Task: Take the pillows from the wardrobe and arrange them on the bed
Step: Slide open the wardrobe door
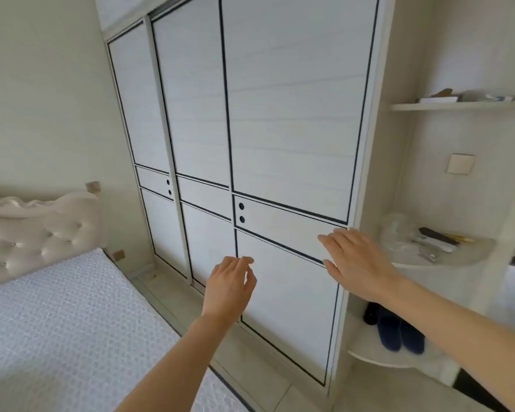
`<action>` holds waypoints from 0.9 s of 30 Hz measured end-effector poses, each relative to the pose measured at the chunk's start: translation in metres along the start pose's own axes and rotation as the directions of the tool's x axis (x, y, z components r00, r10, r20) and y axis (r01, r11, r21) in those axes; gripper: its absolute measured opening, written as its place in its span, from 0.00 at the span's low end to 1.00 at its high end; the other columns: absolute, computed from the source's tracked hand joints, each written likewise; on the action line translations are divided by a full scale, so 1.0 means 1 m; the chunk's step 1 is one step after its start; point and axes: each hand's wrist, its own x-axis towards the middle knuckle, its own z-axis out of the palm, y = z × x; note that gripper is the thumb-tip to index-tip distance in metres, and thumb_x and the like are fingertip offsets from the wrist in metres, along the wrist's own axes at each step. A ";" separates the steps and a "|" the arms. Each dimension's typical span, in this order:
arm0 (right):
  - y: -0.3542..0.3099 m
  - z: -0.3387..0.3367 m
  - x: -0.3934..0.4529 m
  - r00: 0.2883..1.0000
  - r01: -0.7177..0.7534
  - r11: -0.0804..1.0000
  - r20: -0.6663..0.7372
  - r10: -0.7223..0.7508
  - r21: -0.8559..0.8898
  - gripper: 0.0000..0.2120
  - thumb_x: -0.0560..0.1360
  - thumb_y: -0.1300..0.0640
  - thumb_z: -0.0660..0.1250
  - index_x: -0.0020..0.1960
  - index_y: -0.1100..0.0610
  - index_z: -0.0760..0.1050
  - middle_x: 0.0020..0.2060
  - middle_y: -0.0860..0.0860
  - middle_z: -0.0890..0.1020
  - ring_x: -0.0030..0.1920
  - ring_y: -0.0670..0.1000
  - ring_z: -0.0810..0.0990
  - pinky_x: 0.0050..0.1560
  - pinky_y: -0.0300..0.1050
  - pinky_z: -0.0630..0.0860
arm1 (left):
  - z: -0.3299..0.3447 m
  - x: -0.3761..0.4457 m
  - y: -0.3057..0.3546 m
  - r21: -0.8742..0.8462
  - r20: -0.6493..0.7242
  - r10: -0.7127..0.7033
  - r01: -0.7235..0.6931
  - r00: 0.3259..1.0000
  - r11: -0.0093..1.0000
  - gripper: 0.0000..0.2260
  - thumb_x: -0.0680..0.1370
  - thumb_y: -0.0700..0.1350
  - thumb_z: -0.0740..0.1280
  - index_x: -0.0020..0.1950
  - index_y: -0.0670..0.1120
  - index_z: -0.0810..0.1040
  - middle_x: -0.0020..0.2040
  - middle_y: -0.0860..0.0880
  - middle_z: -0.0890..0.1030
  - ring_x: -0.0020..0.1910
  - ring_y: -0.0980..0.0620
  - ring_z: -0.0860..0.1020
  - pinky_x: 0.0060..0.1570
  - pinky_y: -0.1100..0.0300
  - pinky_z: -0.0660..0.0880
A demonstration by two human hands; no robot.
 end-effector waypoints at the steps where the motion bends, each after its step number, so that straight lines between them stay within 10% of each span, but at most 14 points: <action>1: 0.015 0.009 -0.004 1.000 -0.002 1.000 -0.010 0.002 -0.017 0.23 0.78 0.52 0.62 0.70 0.63 0.70 0.61 0.58 0.78 0.66 0.60 0.73 0.68 0.57 0.67 | 0.016 0.002 0.011 -0.025 0.018 -0.009 0.009 1.000 1.000 0.08 0.75 0.36 0.71 0.54 0.40 0.83 0.46 0.46 0.85 0.49 0.44 0.83 0.48 0.50 0.79; 15: 0.164 0.099 0.025 0.992 0.121 0.992 -0.023 -0.121 -0.030 0.20 0.72 0.53 0.70 0.60 0.62 0.77 0.50 0.56 0.82 0.53 0.58 0.80 0.52 0.54 0.77 | 0.177 0.056 0.097 -0.115 0.124 -0.215 0.229 0.969 0.967 0.12 0.82 0.46 0.60 0.63 0.49 0.78 0.56 0.51 0.82 0.53 0.52 0.79 0.54 0.57 0.76; 19: 0.184 0.117 0.072 0.984 0.167 0.985 -0.060 -0.170 -0.045 0.21 0.70 0.53 0.72 0.58 0.64 0.78 0.49 0.58 0.83 0.57 0.60 0.80 0.57 0.56 0.77 | 0.210 0.096 0.085 -0.143 0.139 -0.365 0.384 0.920 0.912 0.12 0.82 0.49 0.59 0.64 0.53 0.75 0.55 0.53 0.79 0.41 0.55 0.77 0.45 0.60 0.77; 27: 0.227 0.145 0.194 0.975 0.199 0.975 -0.075 -0.207 -0.101 0.21 0.77 0.51 0.63 0.65 0.62 0.73 0.60 0.59 0.79 0.68 0.61 0.71 0.69 0.58 0.66 | 0.281 0.204 0.053 -0.278 0.150 -0.457 0.481 0.877 0.831 0.13 0.82 0.49 0.58 0.66 0.55 0.73 0.57 0.58 0.76 0.50 0.67 0.74 0.40 0.75 0.65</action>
